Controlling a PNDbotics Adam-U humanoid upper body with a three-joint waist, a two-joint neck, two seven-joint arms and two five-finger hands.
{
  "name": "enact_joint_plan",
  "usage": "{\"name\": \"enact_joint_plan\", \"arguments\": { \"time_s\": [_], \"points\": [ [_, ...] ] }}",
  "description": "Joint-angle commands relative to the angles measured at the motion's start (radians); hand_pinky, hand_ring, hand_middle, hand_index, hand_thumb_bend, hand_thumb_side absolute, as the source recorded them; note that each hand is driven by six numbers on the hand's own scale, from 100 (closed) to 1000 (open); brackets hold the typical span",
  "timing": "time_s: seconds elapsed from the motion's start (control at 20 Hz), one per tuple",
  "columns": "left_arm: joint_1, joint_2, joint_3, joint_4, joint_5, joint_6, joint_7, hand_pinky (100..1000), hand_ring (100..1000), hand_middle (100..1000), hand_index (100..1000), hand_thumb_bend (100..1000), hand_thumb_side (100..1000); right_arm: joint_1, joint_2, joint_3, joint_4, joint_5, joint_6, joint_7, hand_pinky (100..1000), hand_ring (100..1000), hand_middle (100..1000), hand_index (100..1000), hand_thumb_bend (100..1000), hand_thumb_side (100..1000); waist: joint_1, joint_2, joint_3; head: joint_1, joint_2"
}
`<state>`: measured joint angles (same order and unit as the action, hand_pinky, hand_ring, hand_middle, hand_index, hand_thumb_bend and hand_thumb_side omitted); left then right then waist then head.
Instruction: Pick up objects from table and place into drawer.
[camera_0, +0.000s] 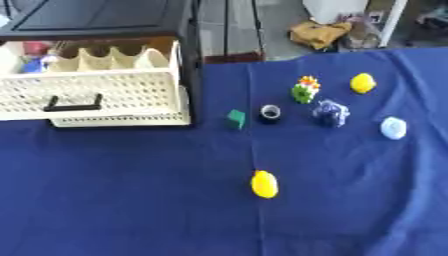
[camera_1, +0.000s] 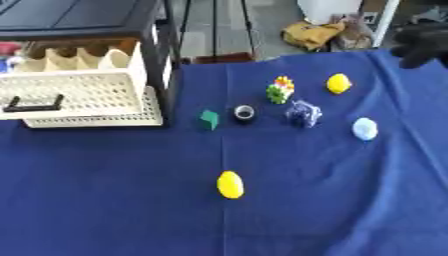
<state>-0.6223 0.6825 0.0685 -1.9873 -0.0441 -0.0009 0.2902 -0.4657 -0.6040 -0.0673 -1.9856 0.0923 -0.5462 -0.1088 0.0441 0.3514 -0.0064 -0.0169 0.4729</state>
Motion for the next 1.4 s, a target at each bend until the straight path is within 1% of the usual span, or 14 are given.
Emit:
{"name": "enact_joint_plan", "arguments": {
  "time_s": [0.05, 0.1, 0.15, 0.2, 0.35, 0.4, 0.45, 0.5, 0.55, 0.8, 0.95, 1.15, 1.25, 1.4],
  "points": [
    [-0.001, -0.034, -0.011, -0.013, 0.033, -0.077, 0.041, 627, 782, 740, 968, 100, 936, -0.032, -0.098, -0.001, -0.014, 0.035, 0.043, -0.022, 644, 741, 535, 766, 100, 980, -0.006, -0.028, 0.001, -0.009, 0.002],
    [0.001, -0.054, -0.018, -0.013, 0.038, -0.103, 0.04, 630, 785, 744, 969, 100, 937, -0.042, -0.12, 0.001, -0.014, 0.046, 0.057, -0.029, 644, 741, 535, 766, 100, 979, -0.008, -0.029, 0.002, -0.011, 0.003],
    [0.004, -0.076, -0.026, -0.013, 0.043, -0.128, 0.036, 663, 809, 773, 971, 100, 936, -0.054, -0.146, 0.003, -0.014, 0.058, 0.072, -0.036, 642, 743, 540, 770, 100, 966, -0.01, -0.031, 0.002, -0.012, 0.004],
    [0.006, -0.094, -0.033, -0.013, 0.047, -0.149, 0.031, 672, 814, 778, 970, 100, 931, -0.065, -0.169, 0.006, -0.014, 0.07, 0.087, -0.043, 641, 745, 545, 774, 100, 967, -0.012, -0.032, 0.002, -0.014, 0.005],
    [0.012, -0.147, -0.049, -0.013, 0.059, -0.18, 0.015, 677, 811, 779, 961, 100, 944, -0.096, -0.249, 0.028, -0.014, 0.125, 0.119, -0.036, 644, 759, 571, 797, 100, 983, -0.018, -0.039, 0.002, -0.02, 0.011],
    [0.014, -0.162, -0.053, -0.013, 0.062, -0.183, 0.006, 673, 809, 778, 958, 100, 945, -0.104, -0.276, 0.038, -0.014, 0.145, 0.129, -0.026, 647, 763, 578, 802, 100, 988, -0.019, -0.042, 0.002, -0.022, 0.013],
    [0.015, -0.174, -0.057, -0.013, 0.065, -0.18, -0.001, 670, 806, 775, 956, 100, 947, -0.111, -0.3, 0.049, -0.014, 0.164, 0.14, -0.014, 651, 769, 587, 808, 100, 968, -0.021, -0.044, 0.003, -0.024, 0.014],
    [0.016, -0.185, -0.06, -0.013, 0.07, -0.175, -0.007, 668, 804, 774, 954, 100, 952, -0.118, -0.323, 0.06, -0.014, 0.181, 0.151, 0.001, 654, 773, 598, 813, 100, 1000, -0.022, -0.046, 0.003, -0.026, 0.016],
    [0.018, -0.195, -0.064, -0.013, 0.074, -0.168, -0.014, 666, 803, 774, 954, 100, 954, -0.127, -0.349, 0.073, -0.014, 0.199, 0.168, 0.019, 656, 777, 607, 817, 100, 1000, -0.023, -0.049, 0.004, -0.028, 0.018],
    [0.019, -0.227, -0.081, -0.013, 0.083, -0.138, -0.048, 662, 798, 772, 948, 101, 964, -0.164, -0.444, 0.149, -0.014, 0.284, 0.277, 0.134, 672, 800, 665, 843, 100, 1000, -0.03, -0.058, 0.008, -0.043, 0.026],
    [0.014, -0.238, -0.089, -0.013, 0.088, -0.129, -0.065, 661, 795, 770, 945, 102, 969, -0.189, -0.471, 0.198, -0.014, 0.339, 0.344, 0.215, 680, 814, 702, 861, 100, 1000, -0.035, -0.061, 0.012, -0.054, 0.027],
    [0.013, -0.243, -0.098, -0.013, 0.091, -0.121, -0.087, 658, 791, 768, 942, 102, 973, -0.227, -0.479, 0.238, -0.013, 0.388, 0.415, 0.304, 695, 833, 742, 877, 122, 1000, -0.041, -0.064, 0.018, -0.067, 0.029],
    [0.013, -0.245, -0.101, -0.013, 0.091, -0.117, -0.093, 657, 790, 768, 941, 102, 976, -0.252, -0.483, 0.259, 0.011, 0.413, 0.422, 0.353, 702, 841, 765, 890, 141, 1000, -0.045, -0.064, 0.02, -0.073, 0.03],
    [0.013, -0.246, -0.107, -0.013, 0.091, -0.112, -0.105, 656, 788, 767, 941, 100, 978, -0.296, -0.48, 0.3, 0.091, 0.439, 0.396, 0.425, 716, 857, 786, 908, 169, 1000, -0.051, -0.062, 0.025, -0.083, 0.031]
  ]
}}
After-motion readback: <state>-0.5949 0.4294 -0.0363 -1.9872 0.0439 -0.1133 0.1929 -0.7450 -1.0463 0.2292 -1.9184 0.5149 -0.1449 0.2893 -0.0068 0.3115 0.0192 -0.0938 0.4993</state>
